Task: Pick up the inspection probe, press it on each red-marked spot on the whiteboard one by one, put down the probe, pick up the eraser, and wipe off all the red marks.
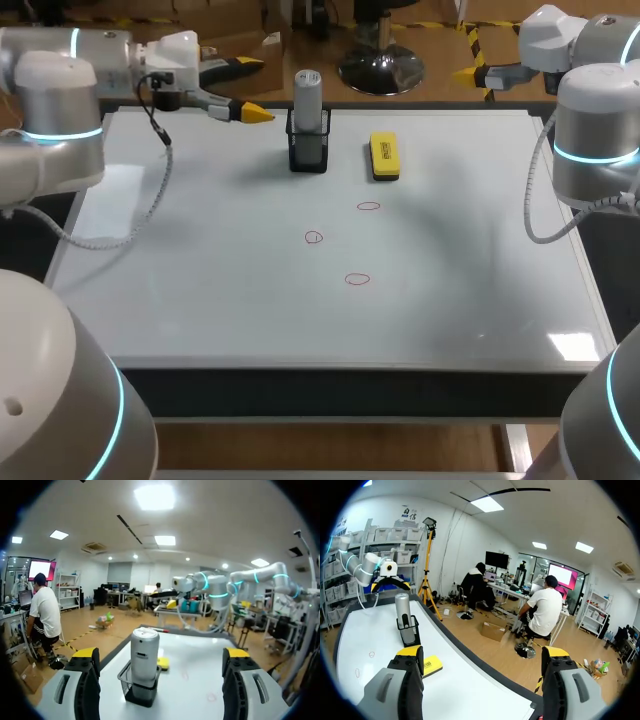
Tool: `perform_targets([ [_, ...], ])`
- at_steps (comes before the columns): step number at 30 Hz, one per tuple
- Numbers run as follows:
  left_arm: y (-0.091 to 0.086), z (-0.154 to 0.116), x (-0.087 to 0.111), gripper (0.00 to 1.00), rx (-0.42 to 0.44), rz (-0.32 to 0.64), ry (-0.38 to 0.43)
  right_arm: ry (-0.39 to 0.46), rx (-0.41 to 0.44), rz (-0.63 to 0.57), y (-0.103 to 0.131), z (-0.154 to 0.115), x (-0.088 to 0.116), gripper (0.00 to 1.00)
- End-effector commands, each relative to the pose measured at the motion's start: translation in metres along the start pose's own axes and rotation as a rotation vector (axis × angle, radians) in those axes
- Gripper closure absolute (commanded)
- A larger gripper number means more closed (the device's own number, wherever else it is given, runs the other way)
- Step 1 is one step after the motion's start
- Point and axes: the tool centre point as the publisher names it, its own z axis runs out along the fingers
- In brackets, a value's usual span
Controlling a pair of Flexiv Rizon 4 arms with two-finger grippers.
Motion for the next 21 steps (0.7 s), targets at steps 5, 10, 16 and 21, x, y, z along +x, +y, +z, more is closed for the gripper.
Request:
perform_targets([
  [5,0.012,0.031,-0.007,0.00,0.004,0.001,0.010,0.001,0.001,0.000,0.000,0.000,-0.001,0.00],
  [10,0.018,0.045,-0.012,0.00,0.003,-0.003,0.010,0.001,0.001,0.000,0.000,0.000,-0.001,0.00],
  [16,0.025,0.064,-0.015,0.00,0.009,-0.009,0.010,0.001,0.001,0.000,0.000,0.000,-0.001,0.00],
  [21,0.031,0.077,-0.018,0.00,0.011,-0.014,0.014,0.001,0.001,0.000,0.000,0.000,-0.001,0.00],
])
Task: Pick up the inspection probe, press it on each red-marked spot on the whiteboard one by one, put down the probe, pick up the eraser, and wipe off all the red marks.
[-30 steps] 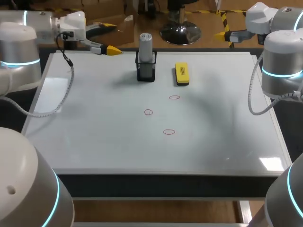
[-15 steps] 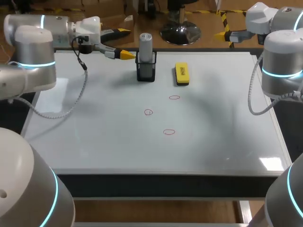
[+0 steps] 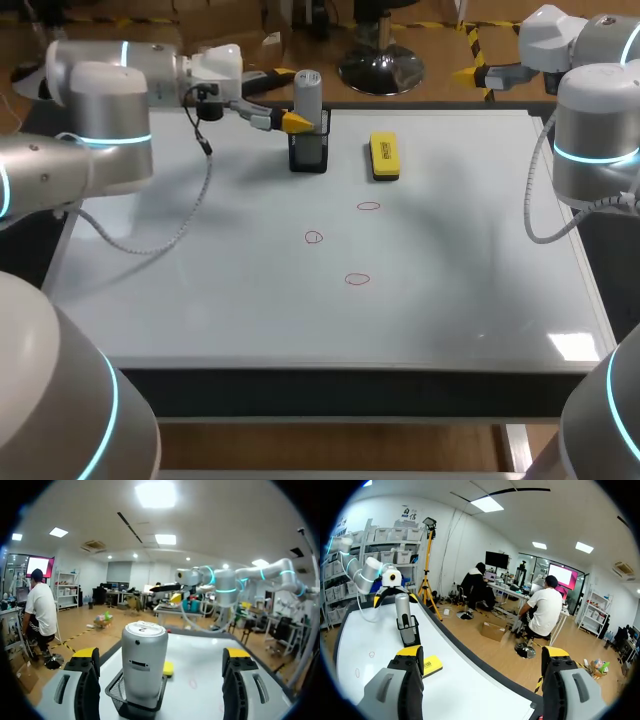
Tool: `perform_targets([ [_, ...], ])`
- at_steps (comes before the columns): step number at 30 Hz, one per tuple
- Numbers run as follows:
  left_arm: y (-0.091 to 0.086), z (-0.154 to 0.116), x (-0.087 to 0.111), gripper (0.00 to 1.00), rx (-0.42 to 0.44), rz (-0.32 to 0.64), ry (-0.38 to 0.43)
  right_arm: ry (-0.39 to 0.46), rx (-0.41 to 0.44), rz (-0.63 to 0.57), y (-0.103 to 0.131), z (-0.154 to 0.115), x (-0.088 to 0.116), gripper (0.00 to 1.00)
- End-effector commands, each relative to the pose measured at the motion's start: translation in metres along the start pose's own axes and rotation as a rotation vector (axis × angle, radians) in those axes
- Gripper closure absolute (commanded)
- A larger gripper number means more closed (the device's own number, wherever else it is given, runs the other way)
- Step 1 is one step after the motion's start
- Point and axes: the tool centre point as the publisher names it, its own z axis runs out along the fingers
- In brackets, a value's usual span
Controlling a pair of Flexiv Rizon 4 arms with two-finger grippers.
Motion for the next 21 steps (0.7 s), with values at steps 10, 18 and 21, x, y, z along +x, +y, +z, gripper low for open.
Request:
perform_targets([
  [10,0.011,0.027,-0.018,0.00,0.006,-0.004,0.007,0.001,0.001,0.000,0.000,0.000,-0.001,0.00],
  [18,0.009,0.029,-0.023,0.00,0.021,0.001,-0.002,0.001,0.001,0.000,0.000,0.000,-0.001,0.00],
  [21,0.009,0.030,-0.025,0.00,0.015,0.008,0.002,0.001,0.001,0.000,0.000,0.000,-0.001,0.00],
])
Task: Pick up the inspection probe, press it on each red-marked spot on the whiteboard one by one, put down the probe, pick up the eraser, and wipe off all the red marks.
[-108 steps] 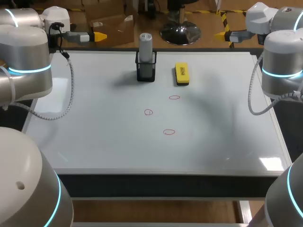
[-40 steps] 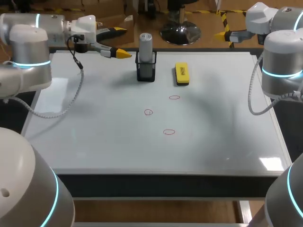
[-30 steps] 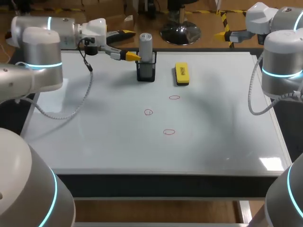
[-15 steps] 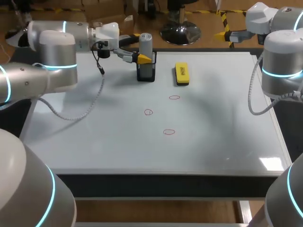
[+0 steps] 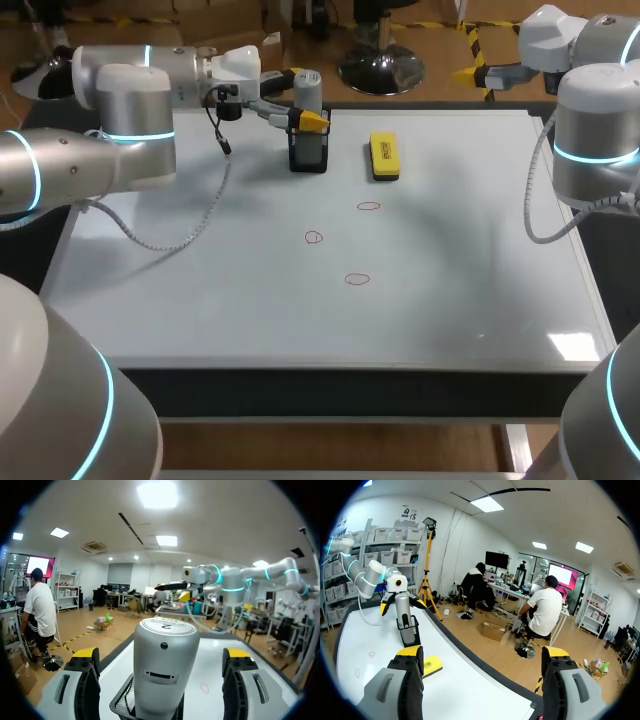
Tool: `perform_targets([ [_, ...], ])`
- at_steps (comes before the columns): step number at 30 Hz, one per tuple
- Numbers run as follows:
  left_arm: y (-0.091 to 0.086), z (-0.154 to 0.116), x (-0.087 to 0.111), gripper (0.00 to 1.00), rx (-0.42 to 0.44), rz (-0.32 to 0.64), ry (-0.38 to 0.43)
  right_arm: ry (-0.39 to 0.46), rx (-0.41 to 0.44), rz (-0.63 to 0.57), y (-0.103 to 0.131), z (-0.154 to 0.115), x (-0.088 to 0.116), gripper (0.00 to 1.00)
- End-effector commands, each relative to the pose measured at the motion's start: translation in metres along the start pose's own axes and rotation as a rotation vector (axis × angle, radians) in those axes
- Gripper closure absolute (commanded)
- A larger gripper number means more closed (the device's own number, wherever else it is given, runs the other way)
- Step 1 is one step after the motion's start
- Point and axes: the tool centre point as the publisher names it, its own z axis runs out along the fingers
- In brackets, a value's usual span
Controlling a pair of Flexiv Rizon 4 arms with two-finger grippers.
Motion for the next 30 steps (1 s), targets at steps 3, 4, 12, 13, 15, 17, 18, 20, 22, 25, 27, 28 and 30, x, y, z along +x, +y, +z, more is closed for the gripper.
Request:
perform_targets([
  [3,0.000,0.003,-0.003,0.35,-0.003,0.011,0.012,0.001,0.001,0.000,0.000,0.000,-0.001,0.00],
  [4,0.000,0.003,-0.004,0.57,-0.002,0.013,0.012,0.001,0.001,0.000,0.000,0.000,-0.001,0.00],
  [12,-0.004,-0.006,-0.003,1.00,0.002,0.029,0.028,0.001,0.001,0.000,0.000,0.000,-0.001,0.00],
  [13,-0.004,-0.007,-0.003,1.00,0.003,0.031,0.030,0.001,0.001,0.000,0.000,0.000,-0.001,0.00],
  [15,-0.006,-0.010,-0.003,1.00,0.004,0.037,0.035,0.001,0.001,0.000,0.000,0.000,-0.001,0.00],
  [17,-0.007,-0.012,-0.002,1.00,0.006,0.041,0.041,0.001,0.001,0.000,0.000,0.000,-0.001,0.00],
  [18,-0.009,-0.014,-0.001,1.00,0.009,0.047,0.048,0.001,0.001,0.000,0.000,0.000,-0.001,0.00],
  [20,-0.012,-0.015,0.002,1.00,0.011,0.054,0.056,0.001,0.001,0.000,0.000,0.000,-0.001,0.00],
  [22,-0.016,-0.015,0.003,1.00,0.019,0.060,0.064,0.001,0.001,0.000,0.000,0.000,-0.001,0.00],
  [25,-0.023,-0.015,0.005,1.00,0.028,0.064,0.071,0.001,0.001,0.000,0.000,0.000,-0.001,0.00],
  [27,-0.027,-0.016,0.007,1.00,0.030,0.070,0.078,0.001,0.001,0.000,0.000,0.000,-0.001,0.00],
  [28,-0.030,-0.015,0.008,1.00,0.023,0.071,0.080,0.001,0.001,0.000,0.000,0.000,-0.001,0.00],
  [30,-0.035,-0.015,0.009,1.00,0.027,0.074,0.090,0.001,0.001,0.000,0.000,0.000,-0.001,0.00],
])
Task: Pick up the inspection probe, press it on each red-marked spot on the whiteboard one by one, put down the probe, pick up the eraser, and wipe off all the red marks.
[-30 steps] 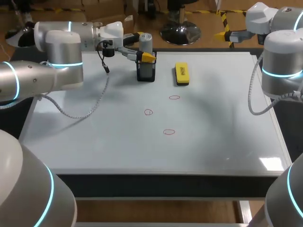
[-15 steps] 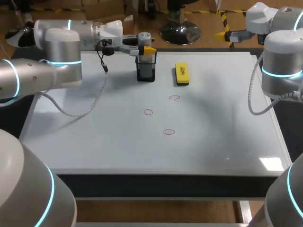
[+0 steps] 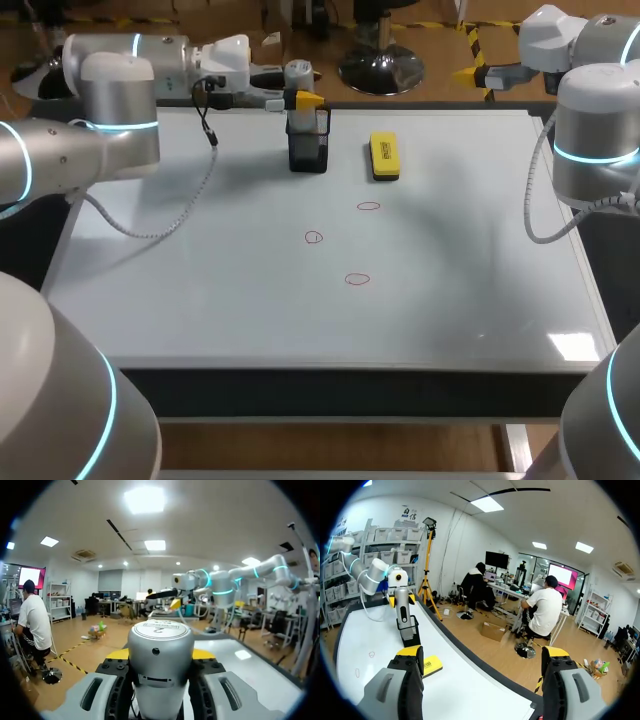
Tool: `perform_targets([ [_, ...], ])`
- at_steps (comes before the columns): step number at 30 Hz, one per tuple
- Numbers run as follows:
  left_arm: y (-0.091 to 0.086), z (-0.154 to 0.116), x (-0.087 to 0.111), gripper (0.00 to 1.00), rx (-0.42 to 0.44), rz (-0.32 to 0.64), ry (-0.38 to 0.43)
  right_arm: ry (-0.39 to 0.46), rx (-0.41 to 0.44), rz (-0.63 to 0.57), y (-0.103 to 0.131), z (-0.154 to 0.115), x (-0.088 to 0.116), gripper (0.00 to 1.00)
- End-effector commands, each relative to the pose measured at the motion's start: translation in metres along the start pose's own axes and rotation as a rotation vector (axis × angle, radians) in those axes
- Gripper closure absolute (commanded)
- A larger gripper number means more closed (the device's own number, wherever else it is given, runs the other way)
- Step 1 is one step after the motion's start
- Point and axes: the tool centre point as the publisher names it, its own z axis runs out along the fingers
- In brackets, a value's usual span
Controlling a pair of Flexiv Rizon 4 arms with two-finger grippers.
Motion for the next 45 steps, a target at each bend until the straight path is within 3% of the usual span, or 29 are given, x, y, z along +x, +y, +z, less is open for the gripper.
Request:
perform_targets([
  [1,-0.014,-0.001,0.002,1.00,-0.026,-0.004,0.009,0.001,0.001,0.000,0.000,0.000,-0.001,0.00],
  [26,-0.089,-0.003,0.027,1.00,-0.066,0.039,0.056,0.001,0.001,0.000,0.000,0.000,-0.001,0.00],
  [35,-0.108,-0.036,0.037,1.00,-0.064,0.052,0.043,0.001,0.001,0.000,0.000,0.000,-0.001,0.00],
  [45,-0.103,-0.084,0.037,1.00,-0.081,0.062,-0.031,0.001,0.001,0.000,0.000,0.000,-0.001,0.00],
])
